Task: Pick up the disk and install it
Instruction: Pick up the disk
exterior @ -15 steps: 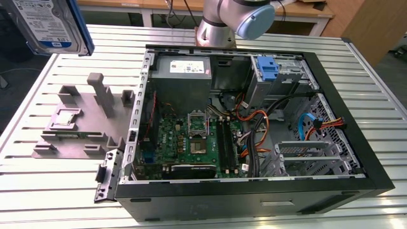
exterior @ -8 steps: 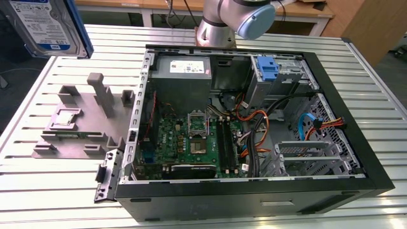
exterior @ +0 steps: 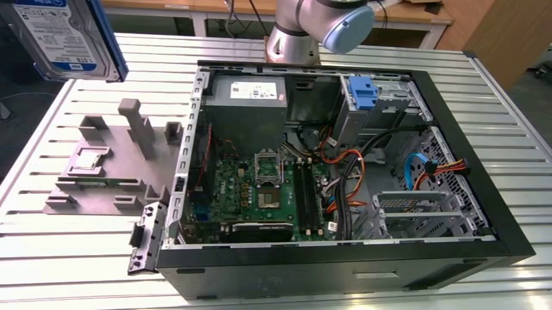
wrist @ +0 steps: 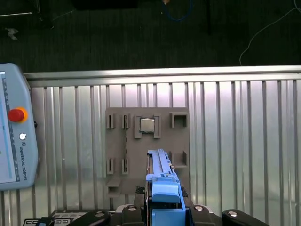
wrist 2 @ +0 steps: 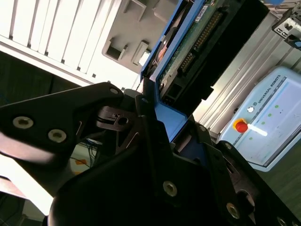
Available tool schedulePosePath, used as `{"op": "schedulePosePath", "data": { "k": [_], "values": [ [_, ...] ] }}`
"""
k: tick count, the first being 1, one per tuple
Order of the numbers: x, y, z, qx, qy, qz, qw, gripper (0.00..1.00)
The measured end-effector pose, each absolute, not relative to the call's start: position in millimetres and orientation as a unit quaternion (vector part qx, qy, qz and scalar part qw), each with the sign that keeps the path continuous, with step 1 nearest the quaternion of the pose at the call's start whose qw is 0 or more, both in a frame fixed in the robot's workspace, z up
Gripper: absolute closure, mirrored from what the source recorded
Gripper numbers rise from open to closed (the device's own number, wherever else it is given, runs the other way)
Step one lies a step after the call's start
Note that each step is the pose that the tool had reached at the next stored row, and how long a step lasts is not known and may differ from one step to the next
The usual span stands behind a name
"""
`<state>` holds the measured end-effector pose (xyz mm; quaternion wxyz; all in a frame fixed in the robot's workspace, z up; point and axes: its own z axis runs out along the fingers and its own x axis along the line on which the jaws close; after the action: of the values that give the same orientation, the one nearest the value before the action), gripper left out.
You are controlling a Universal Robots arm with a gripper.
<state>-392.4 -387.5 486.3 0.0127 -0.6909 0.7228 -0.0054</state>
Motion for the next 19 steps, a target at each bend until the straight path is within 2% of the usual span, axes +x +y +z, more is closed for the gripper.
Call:
{"op": "schedulePosePath", "data": {
  "k": [19],
  "values": [
    [-372, -389, 486, -0.691, 0.723, -0.005, 0.013, 0.63]
  ]
}}
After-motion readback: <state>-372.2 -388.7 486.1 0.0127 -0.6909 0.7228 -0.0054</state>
